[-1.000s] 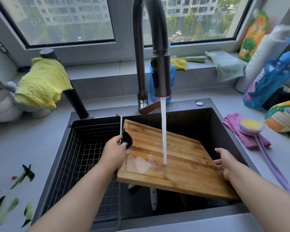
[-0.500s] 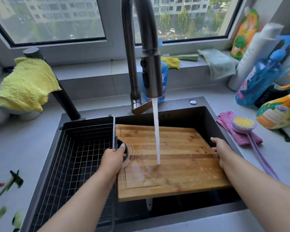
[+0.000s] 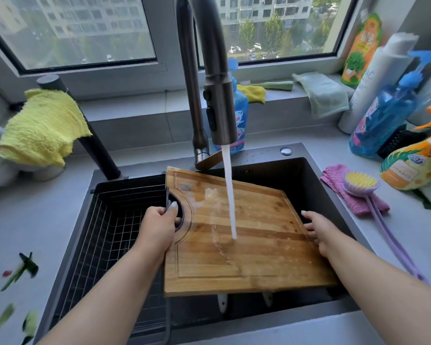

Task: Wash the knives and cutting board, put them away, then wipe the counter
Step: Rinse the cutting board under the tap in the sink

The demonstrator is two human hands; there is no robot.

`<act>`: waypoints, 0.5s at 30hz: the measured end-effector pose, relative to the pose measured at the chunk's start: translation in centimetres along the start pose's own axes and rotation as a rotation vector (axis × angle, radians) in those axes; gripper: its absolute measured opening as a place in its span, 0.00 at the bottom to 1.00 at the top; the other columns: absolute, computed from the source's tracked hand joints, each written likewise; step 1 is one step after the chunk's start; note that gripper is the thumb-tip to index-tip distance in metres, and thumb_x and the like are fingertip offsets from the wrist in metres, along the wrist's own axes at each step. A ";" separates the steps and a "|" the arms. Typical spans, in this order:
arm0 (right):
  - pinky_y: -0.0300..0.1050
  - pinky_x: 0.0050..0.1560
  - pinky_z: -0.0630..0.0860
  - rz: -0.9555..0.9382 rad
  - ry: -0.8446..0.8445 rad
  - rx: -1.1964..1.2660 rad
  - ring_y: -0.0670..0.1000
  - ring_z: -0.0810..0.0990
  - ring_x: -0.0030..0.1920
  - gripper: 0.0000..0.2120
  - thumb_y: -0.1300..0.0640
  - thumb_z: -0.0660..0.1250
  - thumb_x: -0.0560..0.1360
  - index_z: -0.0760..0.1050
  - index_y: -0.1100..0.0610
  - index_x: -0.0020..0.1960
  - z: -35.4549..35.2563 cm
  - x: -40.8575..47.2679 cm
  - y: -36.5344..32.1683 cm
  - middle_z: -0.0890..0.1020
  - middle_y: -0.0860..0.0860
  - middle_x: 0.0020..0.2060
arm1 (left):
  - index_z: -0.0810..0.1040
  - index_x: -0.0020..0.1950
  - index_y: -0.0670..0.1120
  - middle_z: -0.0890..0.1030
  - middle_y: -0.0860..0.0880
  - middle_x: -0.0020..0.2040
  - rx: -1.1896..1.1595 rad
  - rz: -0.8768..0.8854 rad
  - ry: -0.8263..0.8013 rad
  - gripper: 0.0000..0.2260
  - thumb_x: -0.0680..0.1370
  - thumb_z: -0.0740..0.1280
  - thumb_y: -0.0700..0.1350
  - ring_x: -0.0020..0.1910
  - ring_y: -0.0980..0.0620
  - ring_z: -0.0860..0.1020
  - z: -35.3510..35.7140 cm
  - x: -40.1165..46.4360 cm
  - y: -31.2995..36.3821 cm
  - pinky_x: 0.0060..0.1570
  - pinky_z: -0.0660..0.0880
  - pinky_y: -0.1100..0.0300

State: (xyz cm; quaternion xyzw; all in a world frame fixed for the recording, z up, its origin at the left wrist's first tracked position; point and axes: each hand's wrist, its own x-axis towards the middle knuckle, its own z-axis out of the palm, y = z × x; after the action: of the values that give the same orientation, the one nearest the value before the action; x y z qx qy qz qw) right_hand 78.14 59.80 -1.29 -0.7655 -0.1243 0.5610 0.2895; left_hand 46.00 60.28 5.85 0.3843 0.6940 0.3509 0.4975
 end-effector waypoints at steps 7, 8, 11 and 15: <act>0.46 0.37 0.69 0.027 -0.021 -0.127 0.58 0.74 0.43 0.26 0.40 0.58 0.78 0.73 0.64 0.58 1.0 -1.3 -0.8 0.77 0.62 0.50 | 0.77 0.48 0.36 0.81 0.40 0.39 0.011 -0.056 0.024 0.16 0.82 0.59 0.47 0.28 0.47 0.78 -1.5 0.2 -0.1 0.26 0.73 0.61; 0.47 0.41 0.71 0.032 -0.002 -0.143 0.58 0.75 0.46 0.29 0.39 0.59 0.77 0.73 0.64 0.61 1.0 -1.3 -1.1 0.77 0.61 0.53 | 0.78 0.50 0.35 0.81 0.40 0.38 -0.001 -0.082 0.019 0.16 0.82 0.59 0.48 0.28 0.47 0.78 -1.7 0.2 -0.2 0.25 0.73 0.61; 0.50 0.56 0.70 0.011 0.036 -0.201 0.59 0.73 0.55 0.34 0.36 0.58 0.76 0.70 0.63 0.66 0.6 -1.3 -1.8 0.75 0.60 0.57 | 0.77 0.52 0.34 0.81 0.40 0.38 -0.072 -0.170 0.013 0.17 0.82 0.58 0.48 0.31 0.43 0.79 -2.1 0.1 -0.7 0.30 0.76 0.55; 0.46 0.38 0.71 -0.035 0.020 -0.171 0.57 0.73 0.43 0.31 0.39 0.59 0.77 0.67 0.63 0.68 0.7 -3.3 -3.4 0.72 0.61 0.62 | 0.75 0.48 0.38 0.81 0.41 0.37 -0.087 -0.156 0.005 0.14 0.83 0.57 0.46 0.31 0.43 0.78 -2.4 -0.1 -1.0 0.30 0.74 0.57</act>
State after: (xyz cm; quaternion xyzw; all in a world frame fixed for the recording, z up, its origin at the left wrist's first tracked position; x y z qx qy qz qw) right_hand 76.79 61.07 3.16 -0.7907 -0.1824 0.5354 0.2342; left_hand 43.52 59.46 5.63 0.3061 0.7073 0.3420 0.5378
